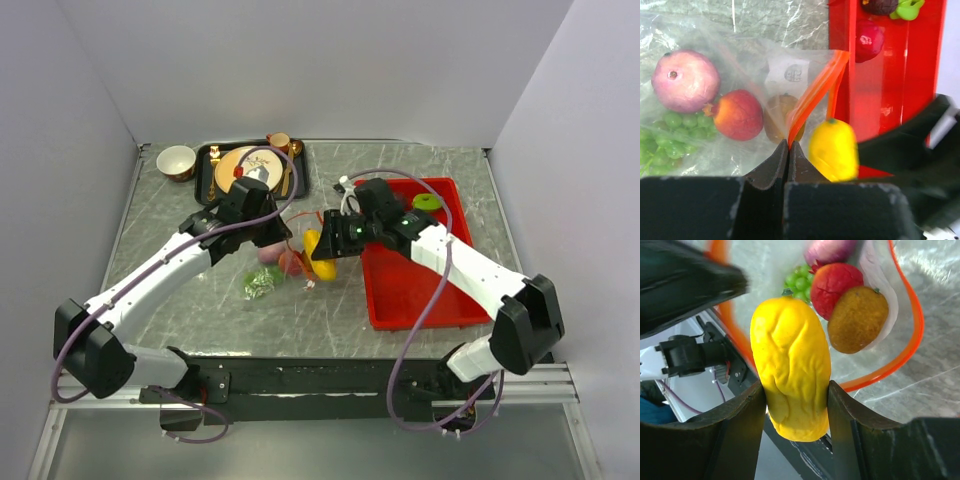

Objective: Place the food in the zip-top bag and seal the zipper
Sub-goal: Place the fake fruit in the zipper food storage bag.

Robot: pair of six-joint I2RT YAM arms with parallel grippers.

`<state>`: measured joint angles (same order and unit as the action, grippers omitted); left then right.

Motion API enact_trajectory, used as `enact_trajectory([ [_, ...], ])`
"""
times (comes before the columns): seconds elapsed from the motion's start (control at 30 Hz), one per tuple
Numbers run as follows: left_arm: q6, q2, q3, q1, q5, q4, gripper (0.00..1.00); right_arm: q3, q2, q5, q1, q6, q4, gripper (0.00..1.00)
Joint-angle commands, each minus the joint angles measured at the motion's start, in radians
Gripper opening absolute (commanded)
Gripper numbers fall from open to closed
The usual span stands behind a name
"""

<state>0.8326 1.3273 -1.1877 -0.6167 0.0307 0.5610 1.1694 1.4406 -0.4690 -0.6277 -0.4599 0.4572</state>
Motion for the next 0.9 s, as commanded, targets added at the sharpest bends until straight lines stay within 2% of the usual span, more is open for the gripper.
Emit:
enact_trajectory([
  [0.0,0.000,-0.066,0.000,-0.003,-0.011,-0.047,0.01,0.032,0.044,0.007,-0.017,-0.028,-0.055,0.27],
  [0.2,0.010,-0.117,0.043,-0.002,-0.023,-0.085,0.01,0.142,0.155,0.006,-0.023,-0.088,-0.038,0.27],
  [0.37,0.002,-0.117,0.037,-0.003,-0.003,-0.055,0.01,0.196,0.201,-0.019,-0.043,-0.112,-0.055,0.27],
  [0.47,0.008,-0.117,0.039,-0.003,-0.008,-0.061,0.01,0.210,0.214,-0.013,-0.064,-0.115,-0.054,0.36],
  [0.7,0.016,-0.132,0.040,-0.003,0.014,-0.065,0.01,0.210,0.222,-0.019,-0.093,-0.122,-0.071,0.41],
  [0.8,0.019,-0.137,0.042,-0.003,0.020,-0.064,0.01,0.205,0.216,-0.005,-0.095,-0.114,-0.060,0.56],
  [0.83,0.019,-0.140,0.042,-0.003,0.021,-0.065,0.01,0.204,0.212,0.001,-0.095,-0.111,-0.055,0.66],
  [0.87,0.019,-0.145,0.042,-0.003,0.028,-0.062,0.01,0.199,0.204,0.006,-0.095,-0.109,-0.054,0.68],
])
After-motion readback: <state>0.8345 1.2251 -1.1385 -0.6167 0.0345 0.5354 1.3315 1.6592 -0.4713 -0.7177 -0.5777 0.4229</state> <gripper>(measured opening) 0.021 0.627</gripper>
